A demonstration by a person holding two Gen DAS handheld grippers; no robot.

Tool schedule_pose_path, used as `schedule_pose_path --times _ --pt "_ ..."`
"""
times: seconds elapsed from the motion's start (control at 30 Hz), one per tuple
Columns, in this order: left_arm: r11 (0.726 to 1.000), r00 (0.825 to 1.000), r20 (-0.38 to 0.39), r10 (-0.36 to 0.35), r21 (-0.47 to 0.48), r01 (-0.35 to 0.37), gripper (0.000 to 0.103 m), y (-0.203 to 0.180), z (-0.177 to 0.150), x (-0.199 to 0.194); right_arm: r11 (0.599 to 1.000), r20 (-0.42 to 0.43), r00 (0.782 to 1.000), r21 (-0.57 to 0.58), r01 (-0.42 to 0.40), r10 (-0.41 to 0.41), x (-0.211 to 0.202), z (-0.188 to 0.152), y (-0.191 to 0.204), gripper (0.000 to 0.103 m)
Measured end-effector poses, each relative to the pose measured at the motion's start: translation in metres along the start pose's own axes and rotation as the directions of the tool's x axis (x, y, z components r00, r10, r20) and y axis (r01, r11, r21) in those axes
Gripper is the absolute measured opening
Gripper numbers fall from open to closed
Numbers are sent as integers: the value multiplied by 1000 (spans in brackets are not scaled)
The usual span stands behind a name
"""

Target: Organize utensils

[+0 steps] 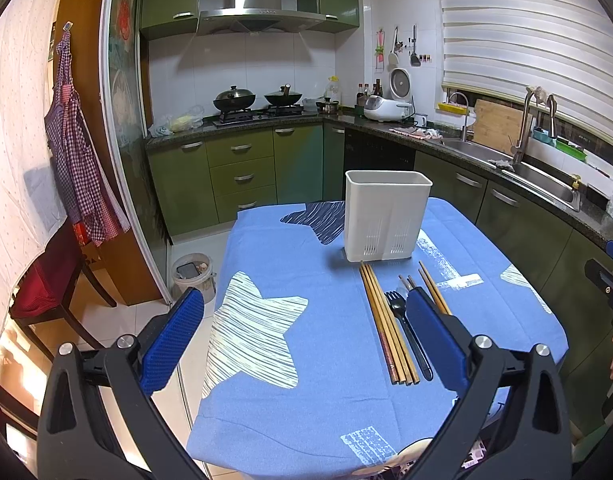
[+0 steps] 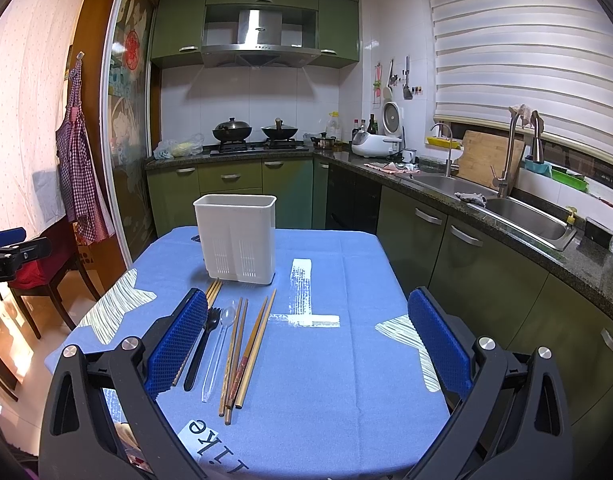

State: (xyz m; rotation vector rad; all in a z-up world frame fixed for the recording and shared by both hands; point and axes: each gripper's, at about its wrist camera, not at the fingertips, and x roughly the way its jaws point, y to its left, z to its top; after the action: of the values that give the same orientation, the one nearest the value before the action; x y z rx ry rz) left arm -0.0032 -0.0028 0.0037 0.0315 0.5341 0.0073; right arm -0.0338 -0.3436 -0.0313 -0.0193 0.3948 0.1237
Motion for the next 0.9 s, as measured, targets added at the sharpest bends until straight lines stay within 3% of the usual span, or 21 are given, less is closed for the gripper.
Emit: schedule_pose_path --times 0.8,0.9 --pt "1000 1000 -6 0 1 0 96 0 -1 2 1000 -4 1000 0 1 -1 3 -3 -1 99" --pt "1000 1000 -12 -5 0 5 96 -3 -13 7 1000 -5 1000 -1 1 -1 3 -2 -1 99"
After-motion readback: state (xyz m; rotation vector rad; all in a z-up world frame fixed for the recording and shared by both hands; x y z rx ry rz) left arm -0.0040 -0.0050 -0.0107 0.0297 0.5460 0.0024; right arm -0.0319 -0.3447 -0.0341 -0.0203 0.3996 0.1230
